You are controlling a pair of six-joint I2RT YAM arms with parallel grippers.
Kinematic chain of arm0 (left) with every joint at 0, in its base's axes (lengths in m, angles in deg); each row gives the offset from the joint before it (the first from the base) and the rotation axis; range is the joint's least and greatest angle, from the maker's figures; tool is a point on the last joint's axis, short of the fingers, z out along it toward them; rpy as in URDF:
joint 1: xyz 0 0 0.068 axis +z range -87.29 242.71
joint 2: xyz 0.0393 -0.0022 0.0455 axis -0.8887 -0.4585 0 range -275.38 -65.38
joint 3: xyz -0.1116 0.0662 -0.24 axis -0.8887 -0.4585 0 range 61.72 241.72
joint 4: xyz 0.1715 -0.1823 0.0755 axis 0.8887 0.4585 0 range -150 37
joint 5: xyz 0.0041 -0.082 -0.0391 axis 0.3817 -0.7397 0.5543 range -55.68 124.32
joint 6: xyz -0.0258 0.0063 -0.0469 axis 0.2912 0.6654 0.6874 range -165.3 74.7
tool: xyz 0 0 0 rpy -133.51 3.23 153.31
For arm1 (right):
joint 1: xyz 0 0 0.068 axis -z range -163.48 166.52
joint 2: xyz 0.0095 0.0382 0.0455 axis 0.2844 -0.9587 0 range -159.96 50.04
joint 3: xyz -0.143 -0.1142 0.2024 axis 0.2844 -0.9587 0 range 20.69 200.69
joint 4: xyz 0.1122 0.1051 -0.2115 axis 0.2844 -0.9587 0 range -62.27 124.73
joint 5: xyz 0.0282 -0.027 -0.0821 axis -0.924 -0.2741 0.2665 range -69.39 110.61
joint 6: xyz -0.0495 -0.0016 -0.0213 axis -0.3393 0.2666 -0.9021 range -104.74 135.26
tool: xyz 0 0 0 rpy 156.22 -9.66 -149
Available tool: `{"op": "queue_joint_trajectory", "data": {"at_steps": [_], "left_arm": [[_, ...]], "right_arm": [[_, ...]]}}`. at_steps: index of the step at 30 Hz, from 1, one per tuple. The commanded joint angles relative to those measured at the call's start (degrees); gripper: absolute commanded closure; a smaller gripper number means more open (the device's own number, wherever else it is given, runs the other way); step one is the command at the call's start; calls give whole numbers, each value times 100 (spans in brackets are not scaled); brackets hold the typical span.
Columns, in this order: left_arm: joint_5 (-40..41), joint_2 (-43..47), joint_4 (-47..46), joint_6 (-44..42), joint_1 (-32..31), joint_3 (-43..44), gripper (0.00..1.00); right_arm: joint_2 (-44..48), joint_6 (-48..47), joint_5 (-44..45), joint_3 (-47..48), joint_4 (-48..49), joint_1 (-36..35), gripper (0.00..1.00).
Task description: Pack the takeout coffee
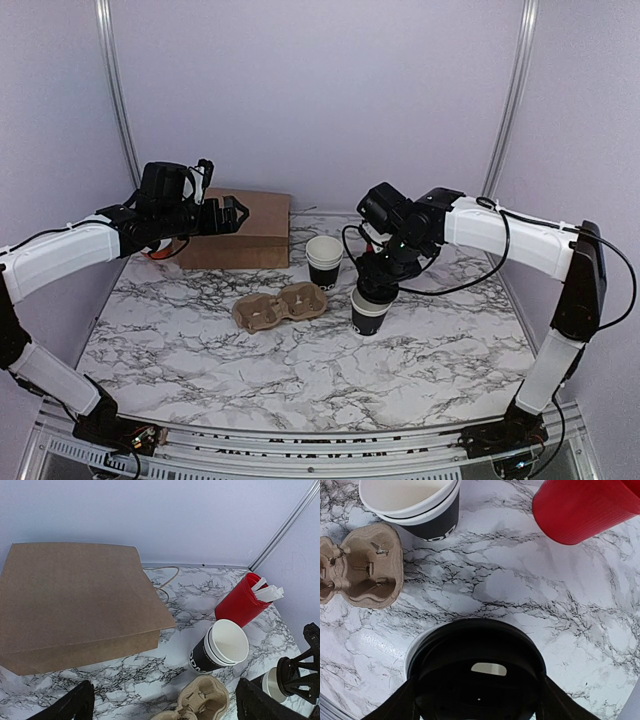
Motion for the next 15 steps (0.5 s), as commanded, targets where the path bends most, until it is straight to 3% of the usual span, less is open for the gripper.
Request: {"op": "queue_joint_trajectory", "data": {"at_steps": [1,15], "left_arm": [[-55,-10,56,7,-3,82,1],[-82,16,70,27,-4,82,1]], "right_arm": [[-12,-6,-43,246,-99,-51,27],[-49,22,-41,76,-66,-51,27]]}}
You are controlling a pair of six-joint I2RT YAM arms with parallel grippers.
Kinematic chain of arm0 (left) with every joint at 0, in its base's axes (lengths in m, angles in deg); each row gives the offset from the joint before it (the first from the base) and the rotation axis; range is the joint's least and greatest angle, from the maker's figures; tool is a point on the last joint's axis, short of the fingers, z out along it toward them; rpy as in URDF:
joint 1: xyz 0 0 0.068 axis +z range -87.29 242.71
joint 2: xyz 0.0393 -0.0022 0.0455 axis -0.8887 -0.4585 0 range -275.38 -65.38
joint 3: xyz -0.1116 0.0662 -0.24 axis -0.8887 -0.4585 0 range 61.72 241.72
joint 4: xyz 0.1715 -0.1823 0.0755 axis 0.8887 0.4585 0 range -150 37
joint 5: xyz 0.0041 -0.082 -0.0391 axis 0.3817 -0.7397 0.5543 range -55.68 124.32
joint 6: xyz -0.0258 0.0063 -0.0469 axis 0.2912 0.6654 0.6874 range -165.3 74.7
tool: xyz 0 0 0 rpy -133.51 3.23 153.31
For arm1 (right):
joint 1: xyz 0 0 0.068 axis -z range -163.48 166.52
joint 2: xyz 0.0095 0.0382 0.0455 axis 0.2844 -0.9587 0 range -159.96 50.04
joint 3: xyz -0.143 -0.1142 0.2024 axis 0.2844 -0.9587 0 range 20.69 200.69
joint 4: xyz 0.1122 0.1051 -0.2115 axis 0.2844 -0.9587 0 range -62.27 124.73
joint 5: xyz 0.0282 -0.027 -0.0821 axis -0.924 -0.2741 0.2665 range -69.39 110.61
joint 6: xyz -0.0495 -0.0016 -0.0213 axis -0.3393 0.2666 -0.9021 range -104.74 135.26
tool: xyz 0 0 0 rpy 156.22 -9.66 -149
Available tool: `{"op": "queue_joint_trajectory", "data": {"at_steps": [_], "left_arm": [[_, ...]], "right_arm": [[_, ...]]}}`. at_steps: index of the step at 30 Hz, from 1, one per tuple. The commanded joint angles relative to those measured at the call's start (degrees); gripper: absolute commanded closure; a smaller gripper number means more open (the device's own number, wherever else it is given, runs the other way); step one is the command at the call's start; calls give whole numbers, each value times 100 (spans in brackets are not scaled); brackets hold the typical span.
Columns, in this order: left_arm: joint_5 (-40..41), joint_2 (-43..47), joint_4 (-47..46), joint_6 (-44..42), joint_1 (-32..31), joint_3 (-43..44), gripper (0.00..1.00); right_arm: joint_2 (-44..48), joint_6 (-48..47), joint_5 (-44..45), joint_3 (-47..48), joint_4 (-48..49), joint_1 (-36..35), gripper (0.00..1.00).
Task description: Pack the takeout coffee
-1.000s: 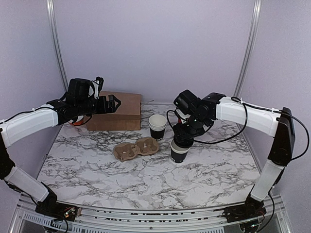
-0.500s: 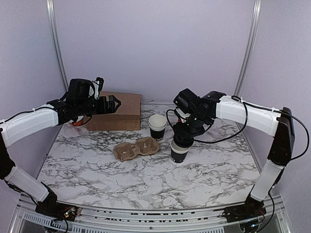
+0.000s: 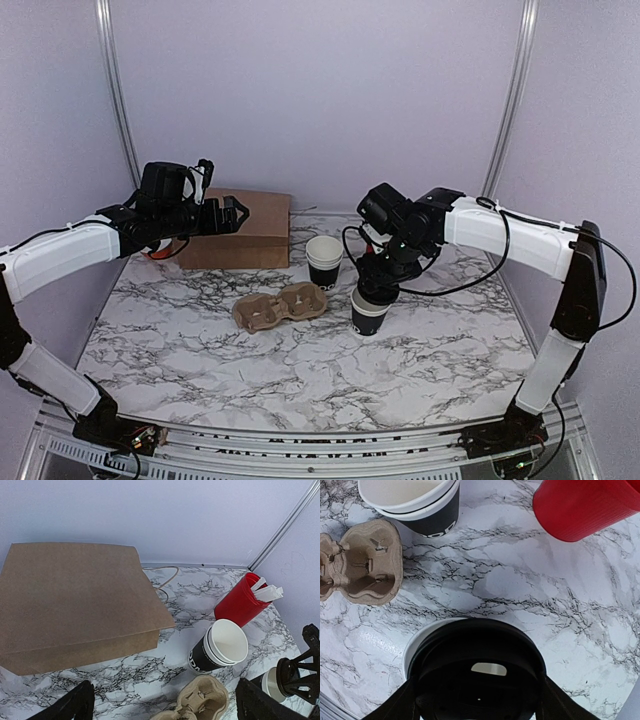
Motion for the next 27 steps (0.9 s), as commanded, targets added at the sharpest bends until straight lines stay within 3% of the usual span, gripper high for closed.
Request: {"op": "queue_joint_trajectory", "data": {"at_steps": [1,27], "left_arm": [[-41,20,66,24,-4,82,1],[-40,-62,75,29,-7,91,1]], "right_arm": [[-56,19,-19,83,5,-48,27],[-271,44,-179,-55,124,-159,27]]}}
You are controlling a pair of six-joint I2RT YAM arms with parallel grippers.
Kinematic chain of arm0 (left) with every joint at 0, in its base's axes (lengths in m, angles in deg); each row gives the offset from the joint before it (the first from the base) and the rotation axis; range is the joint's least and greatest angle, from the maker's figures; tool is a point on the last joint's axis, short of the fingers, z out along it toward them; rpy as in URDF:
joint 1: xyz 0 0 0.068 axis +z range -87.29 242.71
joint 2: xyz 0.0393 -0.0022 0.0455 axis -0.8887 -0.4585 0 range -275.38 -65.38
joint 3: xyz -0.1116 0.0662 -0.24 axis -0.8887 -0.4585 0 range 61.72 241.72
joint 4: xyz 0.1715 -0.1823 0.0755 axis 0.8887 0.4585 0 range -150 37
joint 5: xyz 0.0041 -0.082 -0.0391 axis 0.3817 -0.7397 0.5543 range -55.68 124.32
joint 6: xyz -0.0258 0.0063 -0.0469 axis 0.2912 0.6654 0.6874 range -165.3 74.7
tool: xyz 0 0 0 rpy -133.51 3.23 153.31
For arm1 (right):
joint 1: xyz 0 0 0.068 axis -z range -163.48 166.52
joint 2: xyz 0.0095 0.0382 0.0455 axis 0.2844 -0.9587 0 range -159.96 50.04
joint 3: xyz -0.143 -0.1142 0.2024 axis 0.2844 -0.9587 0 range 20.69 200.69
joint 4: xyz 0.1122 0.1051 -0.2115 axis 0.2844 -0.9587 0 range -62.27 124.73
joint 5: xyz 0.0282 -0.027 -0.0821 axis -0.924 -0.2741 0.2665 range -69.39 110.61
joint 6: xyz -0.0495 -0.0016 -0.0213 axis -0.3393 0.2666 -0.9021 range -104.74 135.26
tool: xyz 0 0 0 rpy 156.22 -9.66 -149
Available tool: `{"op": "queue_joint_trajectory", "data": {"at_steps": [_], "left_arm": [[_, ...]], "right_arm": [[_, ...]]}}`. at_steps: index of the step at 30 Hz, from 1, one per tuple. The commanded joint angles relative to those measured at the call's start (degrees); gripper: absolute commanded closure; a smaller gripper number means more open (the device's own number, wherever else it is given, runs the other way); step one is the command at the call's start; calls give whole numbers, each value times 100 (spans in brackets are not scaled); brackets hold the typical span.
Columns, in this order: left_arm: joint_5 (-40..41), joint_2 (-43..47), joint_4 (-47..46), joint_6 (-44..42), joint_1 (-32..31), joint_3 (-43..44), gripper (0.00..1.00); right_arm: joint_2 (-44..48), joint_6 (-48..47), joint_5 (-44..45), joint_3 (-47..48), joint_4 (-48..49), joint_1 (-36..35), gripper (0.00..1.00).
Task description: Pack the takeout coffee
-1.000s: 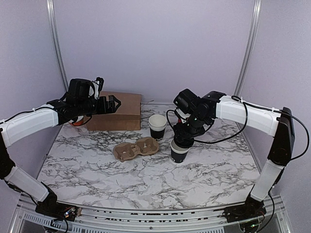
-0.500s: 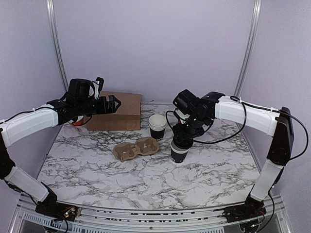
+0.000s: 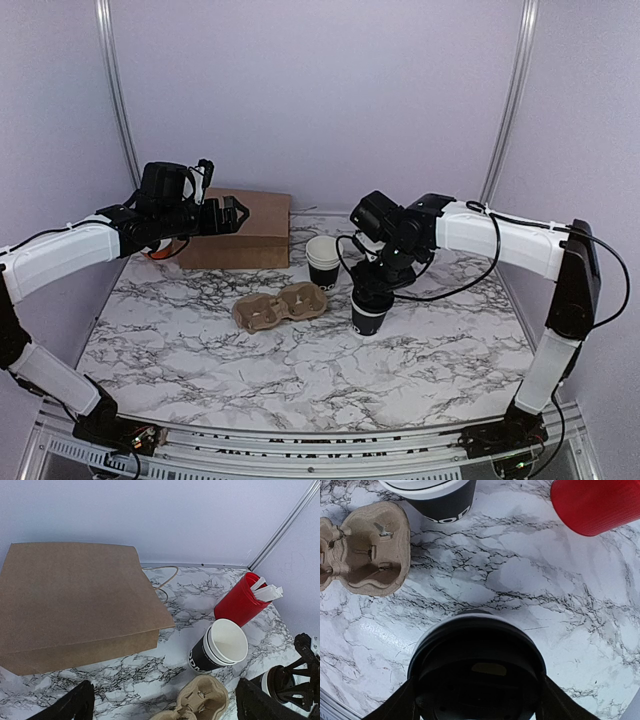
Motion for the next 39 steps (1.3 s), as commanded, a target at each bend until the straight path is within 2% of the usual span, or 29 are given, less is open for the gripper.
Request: {"op": "queue_joint_trajectory", "data": {"at_steps": [1,39], "left_arm": [[-26,-66,73,20,-4,89,1],[-86,-103,89,55,-8,100,1]], "right_arm": [[-108,37,3,-14,98,-48,27],[-286,-60,90,486,-334,-58,27]]}}
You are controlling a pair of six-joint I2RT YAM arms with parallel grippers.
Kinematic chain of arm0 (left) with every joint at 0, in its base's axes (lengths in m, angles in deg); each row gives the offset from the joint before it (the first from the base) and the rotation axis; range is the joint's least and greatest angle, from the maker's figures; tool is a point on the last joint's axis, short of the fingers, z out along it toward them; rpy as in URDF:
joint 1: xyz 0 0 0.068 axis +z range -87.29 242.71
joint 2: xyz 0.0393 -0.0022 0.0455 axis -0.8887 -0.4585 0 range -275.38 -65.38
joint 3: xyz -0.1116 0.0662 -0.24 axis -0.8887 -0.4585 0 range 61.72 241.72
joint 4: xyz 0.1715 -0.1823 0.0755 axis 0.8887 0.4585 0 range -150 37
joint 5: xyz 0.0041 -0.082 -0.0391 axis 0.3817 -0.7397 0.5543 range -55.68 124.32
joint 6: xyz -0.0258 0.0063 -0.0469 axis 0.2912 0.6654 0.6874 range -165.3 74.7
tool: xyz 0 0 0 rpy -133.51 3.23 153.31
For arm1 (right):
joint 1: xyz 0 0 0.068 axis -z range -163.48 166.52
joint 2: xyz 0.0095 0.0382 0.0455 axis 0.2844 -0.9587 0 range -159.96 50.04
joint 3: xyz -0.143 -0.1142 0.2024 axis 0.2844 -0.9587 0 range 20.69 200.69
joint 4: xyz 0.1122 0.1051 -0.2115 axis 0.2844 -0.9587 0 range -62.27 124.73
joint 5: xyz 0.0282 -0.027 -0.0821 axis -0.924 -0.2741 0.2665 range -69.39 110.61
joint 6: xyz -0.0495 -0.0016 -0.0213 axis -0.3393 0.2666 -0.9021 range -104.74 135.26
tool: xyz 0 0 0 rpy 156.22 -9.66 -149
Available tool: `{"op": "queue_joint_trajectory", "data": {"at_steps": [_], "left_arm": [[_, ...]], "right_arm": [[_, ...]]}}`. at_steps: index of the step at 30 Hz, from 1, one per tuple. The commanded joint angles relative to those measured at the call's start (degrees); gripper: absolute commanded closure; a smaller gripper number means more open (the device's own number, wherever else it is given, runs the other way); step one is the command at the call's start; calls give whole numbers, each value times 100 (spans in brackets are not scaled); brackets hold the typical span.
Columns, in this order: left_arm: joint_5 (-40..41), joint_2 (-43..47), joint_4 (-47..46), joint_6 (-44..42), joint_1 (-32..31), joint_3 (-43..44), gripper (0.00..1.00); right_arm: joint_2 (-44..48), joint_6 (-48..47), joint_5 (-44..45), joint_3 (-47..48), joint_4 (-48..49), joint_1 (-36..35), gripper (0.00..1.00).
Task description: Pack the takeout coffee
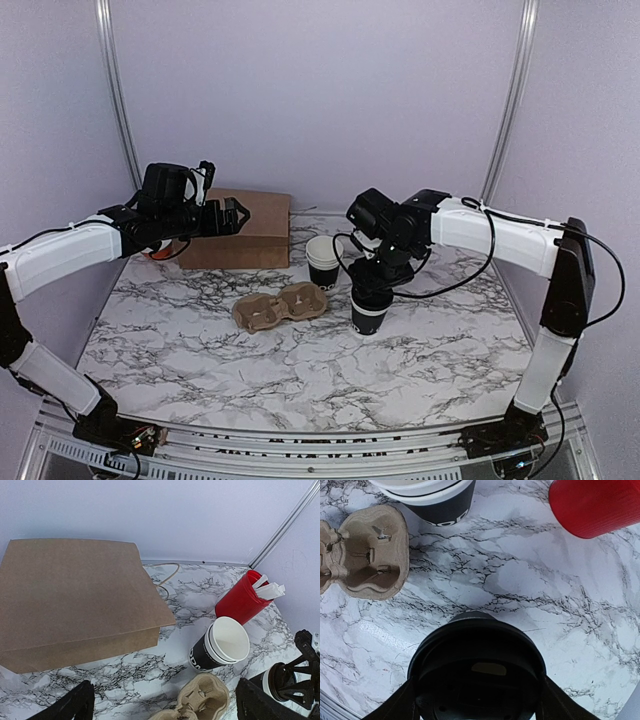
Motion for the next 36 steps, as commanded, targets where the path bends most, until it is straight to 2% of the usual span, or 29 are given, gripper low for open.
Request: {"op": "queue_joint_trajectory", "data": {"at_steps": [1,36], "left_arm": [[-74,-47,72,31,-11,100,1],[-57,-53,91,10,-4,108,1]], "right_arm": [[-94,-54,19,143,-109,-55,27],[-237,-129,67,298,-179,-56,27]]}}
